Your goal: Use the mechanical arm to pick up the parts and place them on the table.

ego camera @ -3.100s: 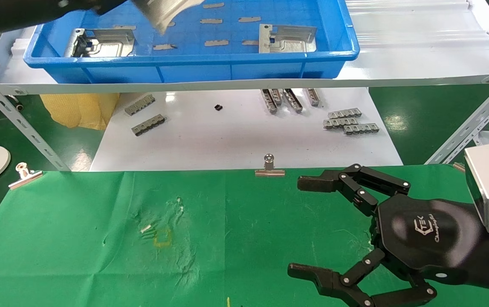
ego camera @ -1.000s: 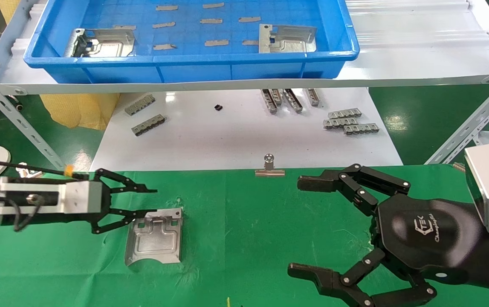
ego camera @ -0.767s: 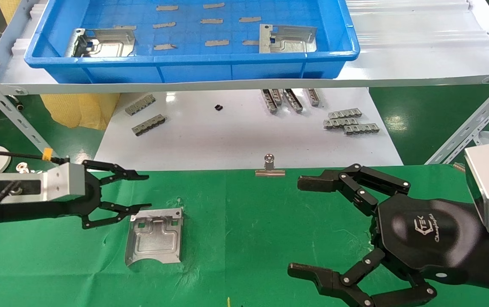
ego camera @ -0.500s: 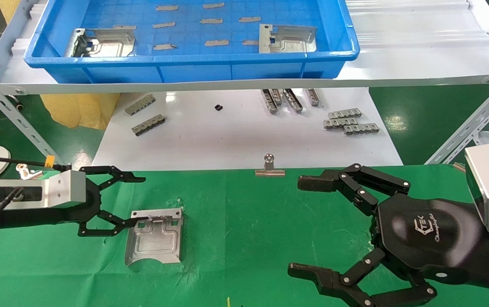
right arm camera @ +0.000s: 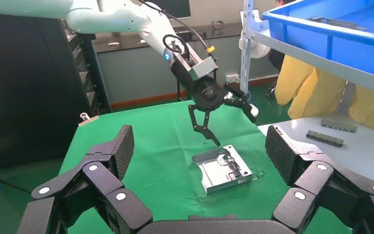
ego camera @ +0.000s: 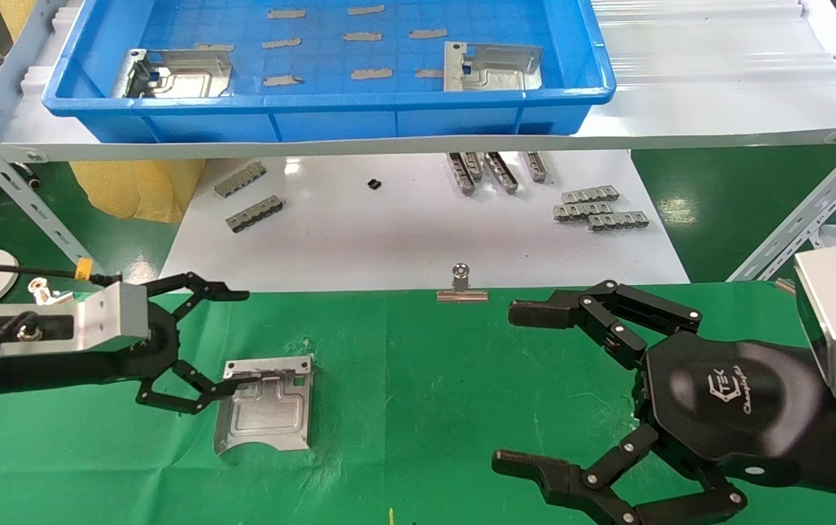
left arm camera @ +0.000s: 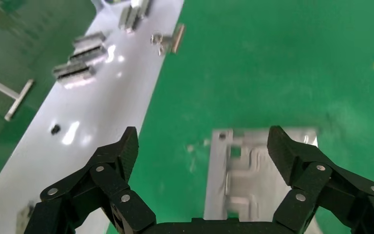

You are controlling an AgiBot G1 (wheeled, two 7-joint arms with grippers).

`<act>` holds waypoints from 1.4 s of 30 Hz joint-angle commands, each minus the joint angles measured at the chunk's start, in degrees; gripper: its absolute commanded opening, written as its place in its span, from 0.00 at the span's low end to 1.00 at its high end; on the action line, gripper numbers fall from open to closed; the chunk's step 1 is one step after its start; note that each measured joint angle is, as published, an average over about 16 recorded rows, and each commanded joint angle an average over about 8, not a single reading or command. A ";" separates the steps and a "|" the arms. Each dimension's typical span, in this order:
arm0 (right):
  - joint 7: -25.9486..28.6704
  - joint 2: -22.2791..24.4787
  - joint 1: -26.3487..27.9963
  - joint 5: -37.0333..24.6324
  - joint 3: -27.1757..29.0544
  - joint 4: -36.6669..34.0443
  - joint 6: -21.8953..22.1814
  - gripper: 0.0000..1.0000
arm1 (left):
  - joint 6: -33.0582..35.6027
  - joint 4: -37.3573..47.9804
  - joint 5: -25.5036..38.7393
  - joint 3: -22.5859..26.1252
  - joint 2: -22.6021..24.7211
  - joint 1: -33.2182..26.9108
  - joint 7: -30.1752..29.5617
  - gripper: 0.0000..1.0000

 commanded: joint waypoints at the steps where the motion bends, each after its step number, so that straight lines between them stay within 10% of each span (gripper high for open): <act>1: 0.00 0.00 0.00 0.00 0.00 0.00 0.00 1.00 | -0.15 -2.26 -0.65 -1.02 -0.54 1.14 -1.86 1.00; 42: 0.00 0.00 0.00 0.01 -0.01 0.00 0.00 1.00 | -3.38 -50.85 -14.64 -22.98 -12.15 25.61 -41.93 1.00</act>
